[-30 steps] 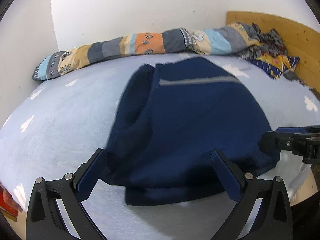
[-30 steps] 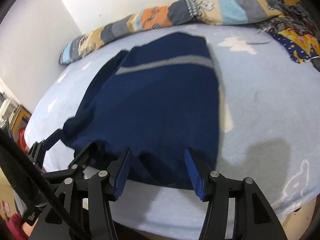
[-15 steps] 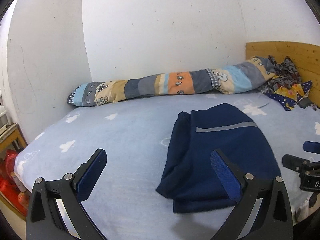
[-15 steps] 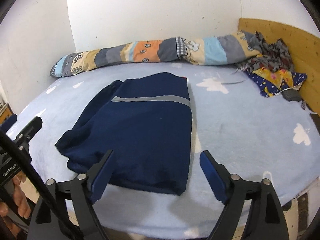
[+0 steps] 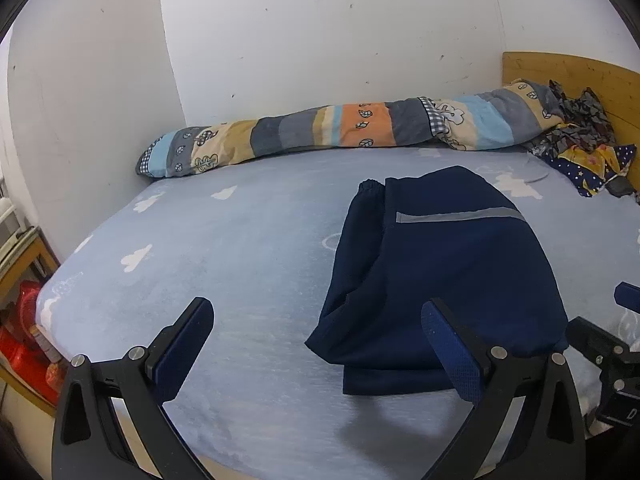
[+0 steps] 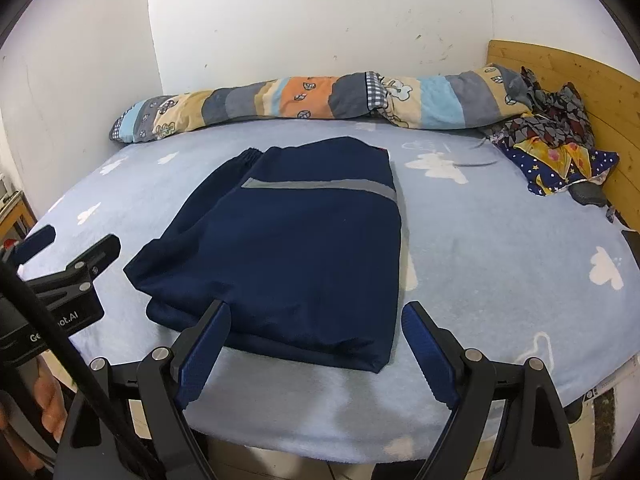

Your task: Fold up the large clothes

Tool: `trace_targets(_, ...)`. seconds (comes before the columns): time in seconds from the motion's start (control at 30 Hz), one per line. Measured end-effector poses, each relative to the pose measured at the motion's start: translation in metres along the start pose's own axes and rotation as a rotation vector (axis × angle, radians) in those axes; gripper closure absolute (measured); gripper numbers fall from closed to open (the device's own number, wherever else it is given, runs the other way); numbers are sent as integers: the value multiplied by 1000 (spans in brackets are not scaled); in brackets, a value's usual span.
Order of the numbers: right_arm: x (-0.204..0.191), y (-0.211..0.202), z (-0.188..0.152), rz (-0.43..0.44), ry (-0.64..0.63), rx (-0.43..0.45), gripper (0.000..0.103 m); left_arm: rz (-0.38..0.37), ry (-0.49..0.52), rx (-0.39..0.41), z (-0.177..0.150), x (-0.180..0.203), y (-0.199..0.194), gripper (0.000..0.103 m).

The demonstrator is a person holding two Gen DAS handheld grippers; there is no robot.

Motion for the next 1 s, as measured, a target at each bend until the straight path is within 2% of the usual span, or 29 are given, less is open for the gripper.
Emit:
trace_targets(0.27, -7, 1, -1, -8, -38, 3, 12, 85, 83, 34, 4, 1, -7, 0)
trace_targets(1.0, -9, 4, -4, -5, -44, -6, 12, -1, 112, -5, -3, 18, -3, 0)
Point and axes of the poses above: each gripper's, at about its wrist camera, not at the fingertips, and y roughly the way its jaws point, x to its right, z to its top, the point moved 10 cm from there along y, roughly the way its jaws point, and after that the axes turned 2 degrees about -z, right-handed, at the moved point
